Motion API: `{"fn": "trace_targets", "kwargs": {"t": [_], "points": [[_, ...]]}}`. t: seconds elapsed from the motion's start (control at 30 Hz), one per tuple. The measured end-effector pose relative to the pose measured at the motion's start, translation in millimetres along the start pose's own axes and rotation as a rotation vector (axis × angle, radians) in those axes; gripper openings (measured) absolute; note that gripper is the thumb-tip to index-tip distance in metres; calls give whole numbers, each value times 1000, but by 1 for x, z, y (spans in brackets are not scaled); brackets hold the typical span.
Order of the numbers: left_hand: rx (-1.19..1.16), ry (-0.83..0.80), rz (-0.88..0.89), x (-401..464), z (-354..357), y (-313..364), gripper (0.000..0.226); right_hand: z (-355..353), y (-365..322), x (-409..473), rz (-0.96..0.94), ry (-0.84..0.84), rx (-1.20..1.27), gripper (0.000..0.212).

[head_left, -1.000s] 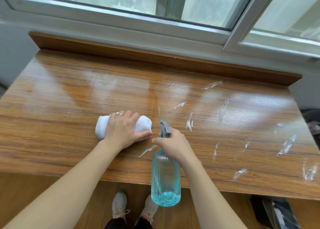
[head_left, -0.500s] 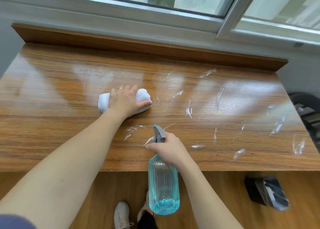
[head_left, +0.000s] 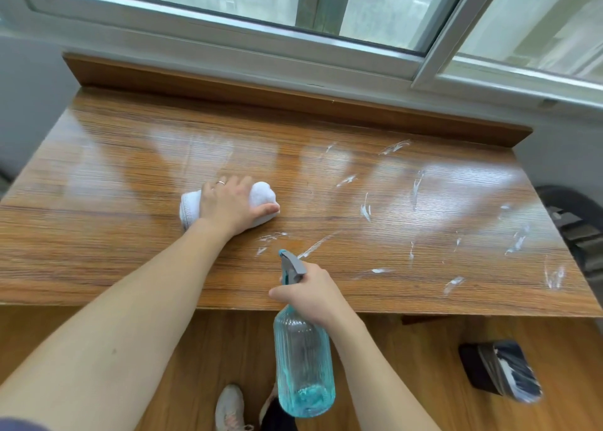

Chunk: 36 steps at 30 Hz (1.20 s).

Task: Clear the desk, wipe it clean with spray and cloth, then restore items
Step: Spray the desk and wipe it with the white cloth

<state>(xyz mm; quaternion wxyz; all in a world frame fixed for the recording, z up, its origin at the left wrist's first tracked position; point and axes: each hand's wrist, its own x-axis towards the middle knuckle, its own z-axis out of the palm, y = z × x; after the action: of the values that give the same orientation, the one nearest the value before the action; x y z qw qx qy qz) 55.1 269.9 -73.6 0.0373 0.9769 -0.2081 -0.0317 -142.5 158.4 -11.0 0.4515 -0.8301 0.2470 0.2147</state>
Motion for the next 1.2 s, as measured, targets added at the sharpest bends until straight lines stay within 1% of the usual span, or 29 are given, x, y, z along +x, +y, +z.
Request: {"fn": "trace_targets", "kwargs": {"t": [0.2,0.33,0.5,0.67,0.73,0.87,0.97,1.0,1.07,1.2], "points": [[17,5,5,-10,-3,-2,91,1,1,-6,11,18,93,22],[24,42,31,-35,3,8,97,-8,1,-6,9,81,123,25],[-24,162,84,-77,24,26,83,-22,-1,0,8,134,135,22],[-19,244,130,-65,29,25,80,-25,2,6,11,132,117,25],[-11,230,137,-49,27,27,83,-24,5,6,12,142,140,29],[23,151,124,-9,17,31,96,-17,18,1,6,169,159,37],[21,56,83,6,7,34,93,-13,29,-2,-11,125,165,33],[13,29,79,5,5,35,91,-13,31,-3,-6,98,177,32],[19,3,103,-5,2,35,90,-12,33,-5,3,65,189,38],[14,71,158,-50,9,32,93,-10,30,-13,-13,82,210,41]]}}
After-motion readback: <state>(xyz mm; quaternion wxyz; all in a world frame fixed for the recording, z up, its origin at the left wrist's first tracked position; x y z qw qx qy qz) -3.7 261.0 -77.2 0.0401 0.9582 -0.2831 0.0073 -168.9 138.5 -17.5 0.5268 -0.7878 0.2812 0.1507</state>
